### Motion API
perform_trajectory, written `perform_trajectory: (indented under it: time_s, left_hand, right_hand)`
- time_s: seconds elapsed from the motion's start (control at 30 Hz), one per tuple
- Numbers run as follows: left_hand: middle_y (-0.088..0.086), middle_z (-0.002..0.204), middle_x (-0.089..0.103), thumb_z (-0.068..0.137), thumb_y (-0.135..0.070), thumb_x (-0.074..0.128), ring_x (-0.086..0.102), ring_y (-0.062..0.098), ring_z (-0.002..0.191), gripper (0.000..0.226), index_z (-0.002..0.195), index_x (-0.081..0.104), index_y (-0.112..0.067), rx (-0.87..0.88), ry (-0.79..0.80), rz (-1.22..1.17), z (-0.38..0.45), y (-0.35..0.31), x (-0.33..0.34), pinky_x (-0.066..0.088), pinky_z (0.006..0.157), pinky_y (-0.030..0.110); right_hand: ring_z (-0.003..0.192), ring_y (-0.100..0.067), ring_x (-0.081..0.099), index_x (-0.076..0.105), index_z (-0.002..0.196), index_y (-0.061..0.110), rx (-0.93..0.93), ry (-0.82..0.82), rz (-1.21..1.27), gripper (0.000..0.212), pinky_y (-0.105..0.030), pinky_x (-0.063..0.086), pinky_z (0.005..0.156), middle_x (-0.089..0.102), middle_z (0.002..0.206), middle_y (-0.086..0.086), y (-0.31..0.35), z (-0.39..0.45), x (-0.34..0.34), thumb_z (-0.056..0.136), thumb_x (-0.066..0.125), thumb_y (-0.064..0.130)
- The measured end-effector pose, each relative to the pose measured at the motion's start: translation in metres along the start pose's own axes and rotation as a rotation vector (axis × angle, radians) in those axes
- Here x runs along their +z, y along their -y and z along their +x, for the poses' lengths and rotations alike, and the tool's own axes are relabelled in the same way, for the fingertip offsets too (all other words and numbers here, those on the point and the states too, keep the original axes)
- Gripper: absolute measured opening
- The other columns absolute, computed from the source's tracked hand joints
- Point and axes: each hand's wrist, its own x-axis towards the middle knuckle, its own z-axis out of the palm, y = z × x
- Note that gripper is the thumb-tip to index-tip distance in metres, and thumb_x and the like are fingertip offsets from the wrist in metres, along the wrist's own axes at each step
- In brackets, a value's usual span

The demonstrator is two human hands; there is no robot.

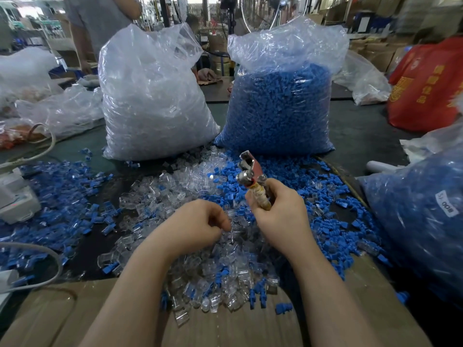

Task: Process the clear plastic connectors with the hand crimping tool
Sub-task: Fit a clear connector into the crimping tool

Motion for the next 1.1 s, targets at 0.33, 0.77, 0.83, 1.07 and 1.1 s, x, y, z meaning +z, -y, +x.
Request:
perform_trajectory:
  time_s: [0.33,0.77,0.83,1.07,1.1]
  left_hand:
    - [-0.021,0.089,0.064,0.085,-0.022,0.059,0.061,-0.004,0.082,0.022,0.095,0.073,-0.035,0.001,0.018,0.226,0.003,-0.005,0.004,0.047,0.073,0.015]
    - [-0.018,0.080,0.070,0.090,-0.018,0.067,0.064,-0.006,0.072,0.018,0.084,0.070,-0.035,-0.013,0.038,0.068,0.001,0.004,-0.001,0.047,0.065,0.010]
    - [-0.017,0.081,0.071,0.091,-0.019,0.068,0.065,-0.005,0.072,0.015,0.090,0.072,-0.034,-0.022,0.019,0.011,0.000,0.005,-0.002,0.050,0.068,0.014]
    - [-0.018,0.081,0.067,0.087,-0.024,0.074,0.061,-0.008,0.072,0.008,0.086,0.070,-0.031,-0.039,0.076,0.158,-0.001,0.007,-0.005,0.041,0.059,0.006]
    - [-0.017,0.081,0.069,0.086,-0.024,0.074,0.063,-0.007,0.071,0.009,0.084,0.070,-0.031,-0.043,0.064,0.139,-0.001,0.007,-0.005,0.043,0.059,0.006]
  right_hand:
    - [0.066,-0.010,0.055,0.050,0.076,0.036,0.001,-0.012,-0.016,0.023,-0.036,0.046,0.060,0.058,0.068,0.013,-0.002,0.002,0.002,0.089,0.067,0.029]
    - [0.073,-0.014,0.061,0.061,0.093,0.031,0.015,-0.003,-0.004,0.009,-0.044,0.053,0.068,0.064,0.078,0.012,0.000,0.001,0.001,0.089,0.067,0.027]
    - [0.074,-0.014,0.061,0.062,0.095,0.030,0.015,-0.003,0.000,0.009,-0.044,0.053,0.069,0.064,0.079,0.012,0.001,0.001,0.001,0.089,0.067,0.026]
    - [0.071,-0.013,0.059,0.057,0.088,0.031,-0.003,-0.007,-0.029,0.011,-0.041,0.051,0.067,0.061,0.074,0.013,0.002,0.000,0.001,0.088,0.067,0.026]
    - [0.071,-0.013,0.059,0.057,0.088,0.031,-0.004,-0.007,-0.029,0.011,-0.041,0.051,0.067,0.061,0.074,0.013,0.002,0.000,0.001,0.089,0.067,0.026]
